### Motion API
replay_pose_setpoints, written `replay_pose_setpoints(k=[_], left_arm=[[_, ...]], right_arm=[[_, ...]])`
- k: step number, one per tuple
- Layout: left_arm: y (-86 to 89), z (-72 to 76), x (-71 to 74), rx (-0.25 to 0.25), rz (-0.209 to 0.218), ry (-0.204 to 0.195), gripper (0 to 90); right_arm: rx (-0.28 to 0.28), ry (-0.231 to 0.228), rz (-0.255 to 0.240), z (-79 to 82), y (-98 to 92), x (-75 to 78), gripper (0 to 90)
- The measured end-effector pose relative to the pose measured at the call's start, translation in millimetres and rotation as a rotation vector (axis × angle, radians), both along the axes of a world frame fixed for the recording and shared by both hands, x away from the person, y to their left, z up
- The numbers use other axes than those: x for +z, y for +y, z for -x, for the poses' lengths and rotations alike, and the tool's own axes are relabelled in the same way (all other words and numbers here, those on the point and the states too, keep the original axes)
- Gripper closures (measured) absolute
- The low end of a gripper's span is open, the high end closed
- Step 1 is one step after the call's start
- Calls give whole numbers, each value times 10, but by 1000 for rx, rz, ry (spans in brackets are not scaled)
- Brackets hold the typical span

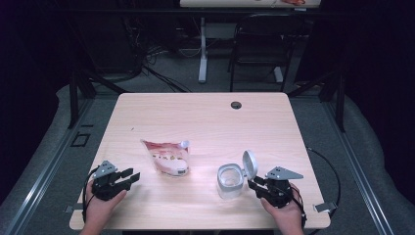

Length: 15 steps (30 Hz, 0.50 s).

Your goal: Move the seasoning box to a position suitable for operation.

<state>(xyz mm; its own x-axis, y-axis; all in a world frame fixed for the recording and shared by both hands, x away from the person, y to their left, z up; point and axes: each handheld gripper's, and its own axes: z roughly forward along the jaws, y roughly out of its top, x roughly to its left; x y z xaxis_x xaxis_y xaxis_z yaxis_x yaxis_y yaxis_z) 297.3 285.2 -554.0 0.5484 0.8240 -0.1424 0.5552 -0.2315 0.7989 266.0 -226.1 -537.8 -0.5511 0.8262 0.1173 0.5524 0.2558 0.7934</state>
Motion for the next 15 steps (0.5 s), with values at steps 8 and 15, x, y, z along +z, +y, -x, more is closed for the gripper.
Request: replay_pose_setpoints(k=[8, 15], left_arm=[[-11, 26, 72, -15, 14, -20, 598], [-102, 35, 294, -72, 30, -53, 570]], right_arm=[[-35, -26, -5, 14, -47, 12, 632], [-68, -27, -21, 75, -122, 40, 622]])
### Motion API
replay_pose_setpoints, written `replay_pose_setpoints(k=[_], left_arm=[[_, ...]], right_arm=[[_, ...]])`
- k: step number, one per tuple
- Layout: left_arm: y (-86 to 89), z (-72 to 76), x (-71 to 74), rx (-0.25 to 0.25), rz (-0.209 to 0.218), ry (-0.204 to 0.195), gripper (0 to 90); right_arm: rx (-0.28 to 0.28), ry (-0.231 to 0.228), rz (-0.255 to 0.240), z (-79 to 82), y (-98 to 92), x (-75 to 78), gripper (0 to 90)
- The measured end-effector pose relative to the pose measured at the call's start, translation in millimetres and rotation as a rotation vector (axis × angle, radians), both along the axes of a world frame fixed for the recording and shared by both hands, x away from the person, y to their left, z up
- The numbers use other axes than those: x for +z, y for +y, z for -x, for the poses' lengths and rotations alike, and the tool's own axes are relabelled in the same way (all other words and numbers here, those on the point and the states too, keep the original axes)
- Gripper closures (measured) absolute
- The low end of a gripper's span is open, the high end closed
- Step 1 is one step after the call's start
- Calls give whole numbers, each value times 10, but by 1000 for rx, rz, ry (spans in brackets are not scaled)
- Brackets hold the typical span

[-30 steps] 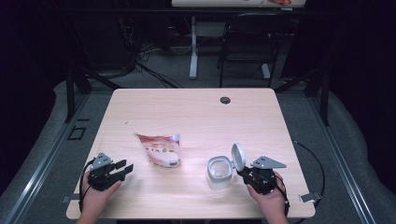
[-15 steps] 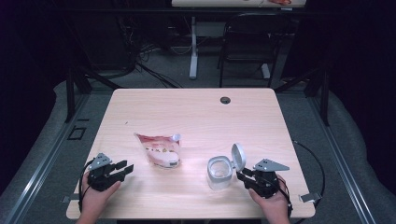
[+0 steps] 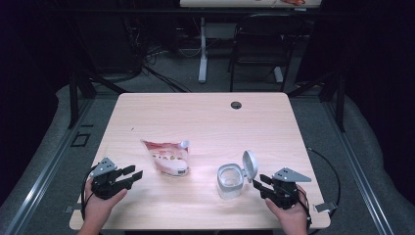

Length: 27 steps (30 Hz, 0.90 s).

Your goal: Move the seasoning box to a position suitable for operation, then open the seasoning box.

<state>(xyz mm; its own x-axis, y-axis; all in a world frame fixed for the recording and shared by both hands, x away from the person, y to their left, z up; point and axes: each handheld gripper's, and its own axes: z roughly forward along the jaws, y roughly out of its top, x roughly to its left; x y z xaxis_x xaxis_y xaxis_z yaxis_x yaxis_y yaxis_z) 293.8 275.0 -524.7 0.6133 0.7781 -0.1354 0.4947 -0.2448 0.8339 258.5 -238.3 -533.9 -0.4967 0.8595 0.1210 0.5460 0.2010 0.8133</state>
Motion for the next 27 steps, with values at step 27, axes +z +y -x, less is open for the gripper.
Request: replay_pose_setpoints(k=[27], left_arm=[[-277, -381, 580, -93, 47, -40, 462]], right_arm=[[-35, 10, -27, 147, -177, 21, 564]])
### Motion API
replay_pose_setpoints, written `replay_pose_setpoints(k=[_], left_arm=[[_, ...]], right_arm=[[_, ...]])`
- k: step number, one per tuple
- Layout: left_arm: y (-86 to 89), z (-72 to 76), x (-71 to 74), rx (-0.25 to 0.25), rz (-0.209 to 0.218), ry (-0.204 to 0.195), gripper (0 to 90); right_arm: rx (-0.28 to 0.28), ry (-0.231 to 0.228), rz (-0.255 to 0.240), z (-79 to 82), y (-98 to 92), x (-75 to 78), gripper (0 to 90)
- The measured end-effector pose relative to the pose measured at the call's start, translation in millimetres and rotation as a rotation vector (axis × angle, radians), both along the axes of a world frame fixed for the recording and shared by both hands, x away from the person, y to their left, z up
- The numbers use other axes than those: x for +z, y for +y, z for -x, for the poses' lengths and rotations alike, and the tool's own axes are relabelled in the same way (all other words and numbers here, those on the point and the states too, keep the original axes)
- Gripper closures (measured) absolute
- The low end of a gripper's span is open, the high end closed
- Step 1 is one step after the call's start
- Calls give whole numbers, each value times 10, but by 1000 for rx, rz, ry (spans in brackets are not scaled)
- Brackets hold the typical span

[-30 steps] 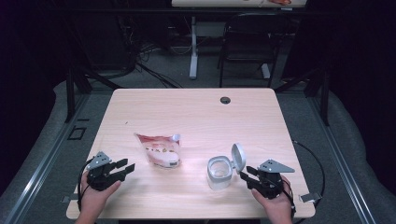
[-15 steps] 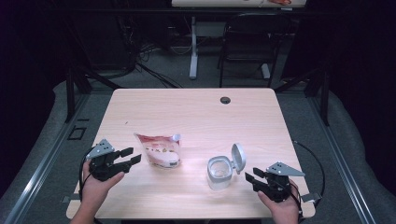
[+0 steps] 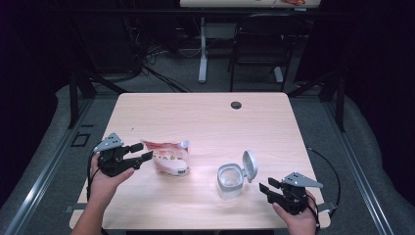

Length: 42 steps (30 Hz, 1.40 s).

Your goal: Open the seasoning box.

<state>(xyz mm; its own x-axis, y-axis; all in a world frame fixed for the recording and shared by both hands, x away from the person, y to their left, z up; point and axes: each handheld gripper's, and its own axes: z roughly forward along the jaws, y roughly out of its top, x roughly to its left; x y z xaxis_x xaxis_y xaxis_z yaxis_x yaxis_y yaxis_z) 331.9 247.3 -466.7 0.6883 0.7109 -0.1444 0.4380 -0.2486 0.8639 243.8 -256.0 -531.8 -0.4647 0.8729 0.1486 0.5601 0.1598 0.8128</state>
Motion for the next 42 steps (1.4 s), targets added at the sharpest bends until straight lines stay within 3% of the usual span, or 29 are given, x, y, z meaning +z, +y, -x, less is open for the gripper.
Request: replay_pose_setpoints(k=[4, 8, 13, 22, 25, 27, 29, 30, 42], left_arm=[[-67, -48, 43, -37, 8, -7, 481], [-115, -41, 56, -27, -30, -24, 498], [-118, 1, 67, -40, -31, -32, 548], [-92, 26, 63, -35, -30, -20, 596], [-92, 27, 63, -35, -29, -18, 596], [-97, 28, 62, -30, -22, -16, 595], [-99, 28, 62, -28, -21, -16, 595], [-97, 26, 62, -28, -18, -13, 595], [-96, 24, 63, -23, -27, -16, 596]], right_arm=[[-11, -5, -8, 8, -21, 9, 565], [-9, -8, -15, 19, -20, 24, 568], [7, -22, -18, 42, -23, 100, 581], [39, -57, -39, 68, -102, 404, 653], [56, -78, -15, 82, -85, 528, 663], [71, -115, -4, 94, -50, 709, 669], [76, -126, -4, 94, -39, 750, 669], [84, -150, -11, 83, 5, 856, 673], [129, -201, -11, 28, 211, 1225, 669]])
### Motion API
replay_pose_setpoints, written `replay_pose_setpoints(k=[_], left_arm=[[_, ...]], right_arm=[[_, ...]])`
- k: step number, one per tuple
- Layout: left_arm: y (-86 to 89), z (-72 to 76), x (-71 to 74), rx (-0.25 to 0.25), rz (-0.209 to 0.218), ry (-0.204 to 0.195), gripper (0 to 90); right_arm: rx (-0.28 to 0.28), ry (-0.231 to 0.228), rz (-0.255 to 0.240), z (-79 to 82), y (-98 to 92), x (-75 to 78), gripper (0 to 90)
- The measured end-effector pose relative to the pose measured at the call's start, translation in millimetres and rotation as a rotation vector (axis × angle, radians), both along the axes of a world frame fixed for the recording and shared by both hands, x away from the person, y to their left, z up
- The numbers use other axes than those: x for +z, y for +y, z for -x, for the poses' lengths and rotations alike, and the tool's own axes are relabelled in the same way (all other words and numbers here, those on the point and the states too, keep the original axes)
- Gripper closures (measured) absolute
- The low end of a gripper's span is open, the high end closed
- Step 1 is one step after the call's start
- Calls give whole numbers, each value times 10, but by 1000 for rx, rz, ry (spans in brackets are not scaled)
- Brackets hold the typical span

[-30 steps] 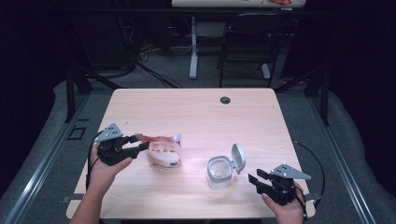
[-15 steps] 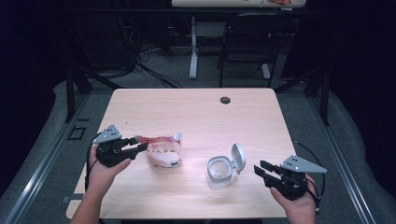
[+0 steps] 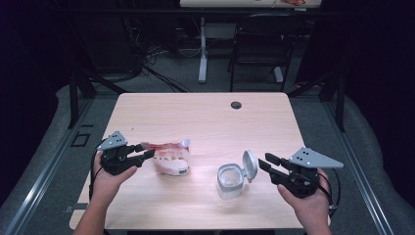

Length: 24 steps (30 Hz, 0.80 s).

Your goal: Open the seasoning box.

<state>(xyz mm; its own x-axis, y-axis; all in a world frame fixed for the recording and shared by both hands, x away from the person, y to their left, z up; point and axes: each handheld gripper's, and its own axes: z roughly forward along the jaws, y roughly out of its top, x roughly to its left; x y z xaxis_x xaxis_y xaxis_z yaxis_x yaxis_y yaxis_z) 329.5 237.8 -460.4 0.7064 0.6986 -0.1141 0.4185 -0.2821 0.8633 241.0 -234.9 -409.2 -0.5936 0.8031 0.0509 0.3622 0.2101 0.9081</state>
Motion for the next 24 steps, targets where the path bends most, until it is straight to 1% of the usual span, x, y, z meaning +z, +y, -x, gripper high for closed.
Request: replay_pose_setpoints(k=[2, 3, 4, 6, 7, 8, 9, 10, 11, 13, 14, 15, 16, 18, 22, 24], left_arm=[[1, 1, 0, -1, -1, 0, 596], [1, 1, 0, -1, -1, -1, 596], [-1, 1, 0, 0, -2, -1, 596], [-1, 0, 0, 1, -1, -1, 596], [-1, 0, 0, 1, 0, -1, 596], [-2, -1, 1, 1, -1, -2, 596], [-2, -3, 2, 1, -4, -3, 596], [-2, -5, 3, 1, -8, -4, 596], [-2, -5, 3, 1, -8, -4, 596], [-3, -8, 6, 1, -8, -2, 595], [-3, -9, 6, 0, -8, -2, 595], [-3, -10, 6, 0, -8, -3, 595], [-3, -10, 6, 0, -8, -3, 595], [-2, -10, 5, -1, -5, -3, 595], [1, -10, 5, -1, 0, -5, 595], [4, -8, 6, -1, 3, -4, 595]], right_arm=[[1, -8, -9, 3, 6, 6, 664], [7, -5, -19, 8, 9, 7, 658], [13, 10, -21, 13, 17, -14, 651], [12, 12, -15, 10, 18, -33, 644], [8, 20, -17, 1, 30, -76, 630], [8, 20, -17, 1, 30, -76, 630], [5, 30, -10, -4, 33, -96, 619], [0, 40, -19, -27, 53, -152, 596], [0, 40, -19, -27, 53, -152, 596], [-2, 56, -13, -52, 71, -198, 583], [-9, 65, -11, -87, 93, -253, 567], [-14, 70, -13, -96, 100, -270, 565], [-14, 70, -13, -96, 100, -270, 565], [-24, 86, -5, -135, 116, -326, 570], [-29, 96, -5, -167, 142, -377, 588], [-38, 97, 5, -191, 162, -406, 623]])
